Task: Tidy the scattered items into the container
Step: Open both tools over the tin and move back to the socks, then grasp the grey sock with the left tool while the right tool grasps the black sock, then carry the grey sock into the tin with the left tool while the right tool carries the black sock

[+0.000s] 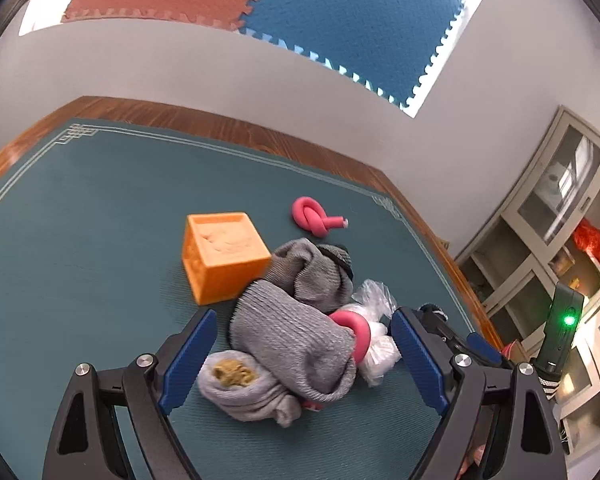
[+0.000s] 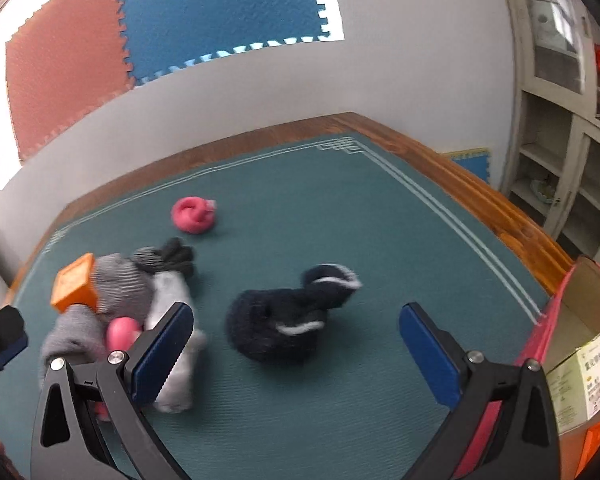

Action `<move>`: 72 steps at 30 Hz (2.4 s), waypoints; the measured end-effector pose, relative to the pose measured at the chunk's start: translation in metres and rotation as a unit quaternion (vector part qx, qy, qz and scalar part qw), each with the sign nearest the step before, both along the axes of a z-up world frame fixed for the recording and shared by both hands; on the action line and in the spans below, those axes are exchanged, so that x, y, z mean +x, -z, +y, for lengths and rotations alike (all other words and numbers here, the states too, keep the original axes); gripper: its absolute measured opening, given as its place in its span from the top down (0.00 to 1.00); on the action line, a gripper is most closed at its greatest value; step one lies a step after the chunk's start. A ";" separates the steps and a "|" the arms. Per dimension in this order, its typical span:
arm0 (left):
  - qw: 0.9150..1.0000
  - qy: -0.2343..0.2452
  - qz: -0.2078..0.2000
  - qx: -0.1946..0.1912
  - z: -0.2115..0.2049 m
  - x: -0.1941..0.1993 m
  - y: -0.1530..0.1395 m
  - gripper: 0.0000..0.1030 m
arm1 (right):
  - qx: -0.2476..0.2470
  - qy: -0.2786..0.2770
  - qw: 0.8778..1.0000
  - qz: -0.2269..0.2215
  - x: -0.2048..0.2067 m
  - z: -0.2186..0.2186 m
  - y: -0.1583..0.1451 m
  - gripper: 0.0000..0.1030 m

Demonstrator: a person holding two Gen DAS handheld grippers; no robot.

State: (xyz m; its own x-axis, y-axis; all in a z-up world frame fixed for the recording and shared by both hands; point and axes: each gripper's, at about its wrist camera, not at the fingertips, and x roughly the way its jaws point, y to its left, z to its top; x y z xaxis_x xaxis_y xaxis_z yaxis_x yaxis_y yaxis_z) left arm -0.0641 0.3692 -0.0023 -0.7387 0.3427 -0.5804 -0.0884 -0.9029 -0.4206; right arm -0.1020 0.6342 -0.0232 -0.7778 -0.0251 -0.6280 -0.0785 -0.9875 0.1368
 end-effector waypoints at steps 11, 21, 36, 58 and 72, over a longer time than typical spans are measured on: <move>0.999 0.019 -0.011 -0.044 0.019 -0.019 0.012 0.12 | 0.003 -0.029 1.000 -0.002 -0.008 0.000 0.004 0.01; 0.998 0.002 -0.017 -0.058 0.006 -0.022 0.025 0.21 | -0.017 -0.050 0.998 -0.029 -0.017 -0.001 0.013 0.01; 0.998 0.031 -0.020 -0.055 0.021 -0.022 0.030 0.37 | -0.034 -0.059 0.995 -0.077 -0.030 -0.001 0.027 0.08; 0.999 0.013 0.041 -0.009 0.006 0.004 -0.003 0.48 | -0.035 -0.053 0.998 0.001 0.003 -0.004 -0.006 0.41; 0.995 0.060 0.077 -0.005 0.038 0.031 -0.029 0.48 | -0.013 0.011 0.993 0.117 0.093 0.016 -0.060 0.41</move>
